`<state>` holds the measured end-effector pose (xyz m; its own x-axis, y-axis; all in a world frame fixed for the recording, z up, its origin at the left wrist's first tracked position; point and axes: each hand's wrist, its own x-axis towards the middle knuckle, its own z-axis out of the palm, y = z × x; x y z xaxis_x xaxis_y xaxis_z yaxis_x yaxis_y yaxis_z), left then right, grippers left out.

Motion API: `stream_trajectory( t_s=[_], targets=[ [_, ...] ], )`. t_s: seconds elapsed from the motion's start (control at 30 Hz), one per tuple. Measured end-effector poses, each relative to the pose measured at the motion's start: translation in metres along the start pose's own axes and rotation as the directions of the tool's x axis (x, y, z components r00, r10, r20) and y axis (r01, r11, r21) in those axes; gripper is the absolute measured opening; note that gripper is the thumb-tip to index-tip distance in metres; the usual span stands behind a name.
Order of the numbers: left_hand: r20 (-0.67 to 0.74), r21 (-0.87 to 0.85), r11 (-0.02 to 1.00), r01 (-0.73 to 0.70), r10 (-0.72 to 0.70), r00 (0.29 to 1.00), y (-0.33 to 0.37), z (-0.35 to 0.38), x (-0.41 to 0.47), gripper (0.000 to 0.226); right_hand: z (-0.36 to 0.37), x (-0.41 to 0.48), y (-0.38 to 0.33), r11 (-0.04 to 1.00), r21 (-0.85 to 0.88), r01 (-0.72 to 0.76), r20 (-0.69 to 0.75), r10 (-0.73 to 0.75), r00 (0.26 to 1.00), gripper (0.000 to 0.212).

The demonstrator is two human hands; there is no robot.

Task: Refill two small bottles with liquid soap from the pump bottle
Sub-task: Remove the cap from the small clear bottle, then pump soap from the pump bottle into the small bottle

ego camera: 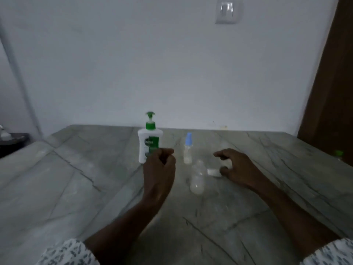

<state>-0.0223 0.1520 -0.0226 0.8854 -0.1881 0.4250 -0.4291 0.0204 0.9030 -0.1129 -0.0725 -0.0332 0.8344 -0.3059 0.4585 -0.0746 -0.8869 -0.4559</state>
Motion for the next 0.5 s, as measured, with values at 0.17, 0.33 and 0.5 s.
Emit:
stream_trajectory(
  t_s=[0.17, 0.33, 0.5],
  targets=[
    [-0.317, 0.117, 0.988, -0.104, 0.136, 0.939, 0.009, -0.032, 0.064, 0.035, -0.001, -0.004, -0.013, 0.988, 0.108, 0.109, -0.127, -0.095, 0.987, 0.047],
    [-0.095, 0.082, 0.99, -0.112, 0.12, 0.988, -0.007, -0.061, 0.125, 0.07, -0.008, -0.013, -0.026, 0.966, 0.22, 0.133, -0.054, -0.124, 0.991, 0.048],
    [0.389, 0.035, 0.998, -0.058, 0.04, 0.92, -0.008, -0.056, 0.154, 0.094, -0.007, -0.02, -0.032, 0.943, 0.313, 0.118, 0.117, -0.162, 0.98, 0.055]
  ],
)
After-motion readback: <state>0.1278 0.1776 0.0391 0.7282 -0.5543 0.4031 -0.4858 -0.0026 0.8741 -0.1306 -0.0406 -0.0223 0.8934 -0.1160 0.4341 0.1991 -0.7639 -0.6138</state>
